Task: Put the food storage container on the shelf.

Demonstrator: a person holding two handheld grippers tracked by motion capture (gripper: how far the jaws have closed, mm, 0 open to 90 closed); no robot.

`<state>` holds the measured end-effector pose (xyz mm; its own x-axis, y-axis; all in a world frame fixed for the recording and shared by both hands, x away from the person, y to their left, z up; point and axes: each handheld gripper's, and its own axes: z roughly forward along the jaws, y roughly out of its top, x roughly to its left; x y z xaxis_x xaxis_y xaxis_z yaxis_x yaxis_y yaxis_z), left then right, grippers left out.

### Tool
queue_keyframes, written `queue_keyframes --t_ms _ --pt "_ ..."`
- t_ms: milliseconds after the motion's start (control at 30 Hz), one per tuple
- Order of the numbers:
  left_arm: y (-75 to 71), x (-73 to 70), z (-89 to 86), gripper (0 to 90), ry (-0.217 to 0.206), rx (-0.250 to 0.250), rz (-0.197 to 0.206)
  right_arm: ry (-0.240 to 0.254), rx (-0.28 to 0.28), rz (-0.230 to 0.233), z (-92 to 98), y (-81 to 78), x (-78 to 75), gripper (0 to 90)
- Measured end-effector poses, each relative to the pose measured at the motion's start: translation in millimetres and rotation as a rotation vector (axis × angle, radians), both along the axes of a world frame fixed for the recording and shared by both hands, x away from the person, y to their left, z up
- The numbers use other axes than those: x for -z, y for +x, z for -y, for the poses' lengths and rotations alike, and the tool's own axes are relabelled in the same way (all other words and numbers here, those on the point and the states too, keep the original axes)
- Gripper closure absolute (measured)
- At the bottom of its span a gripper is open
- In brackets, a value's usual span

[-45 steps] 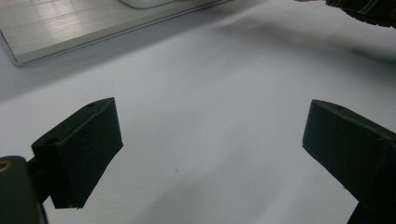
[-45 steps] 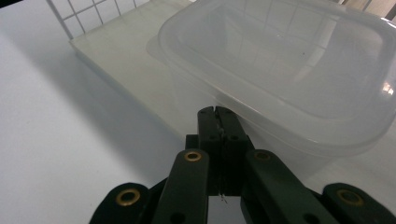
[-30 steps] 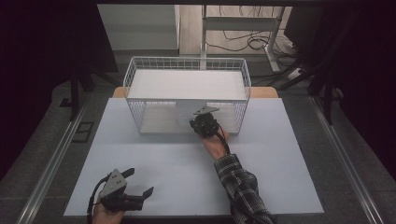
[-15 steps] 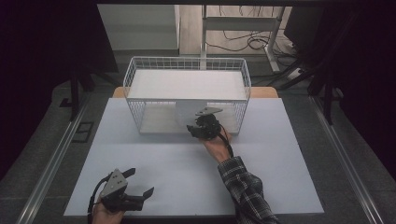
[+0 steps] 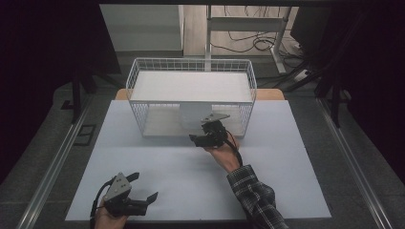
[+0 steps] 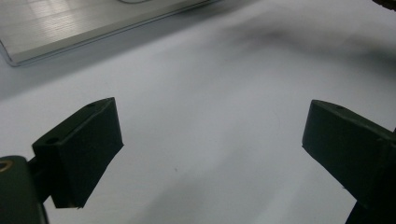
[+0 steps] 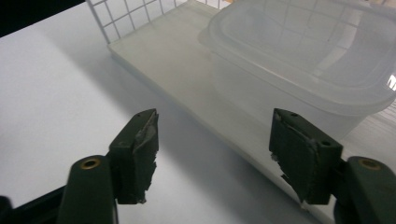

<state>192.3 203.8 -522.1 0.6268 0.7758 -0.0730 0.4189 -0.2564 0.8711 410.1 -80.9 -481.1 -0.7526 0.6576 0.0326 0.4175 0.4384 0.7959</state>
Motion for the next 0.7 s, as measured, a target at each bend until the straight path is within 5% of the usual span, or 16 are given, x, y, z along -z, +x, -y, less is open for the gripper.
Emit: queue_keyframes --t_ms 700 --pt "1.5 2.2 -0.1 2.6 -0.02 0.02 -0.007 0.006 -0.038 0.01 12.8 -31.1 -12.6 9.2"
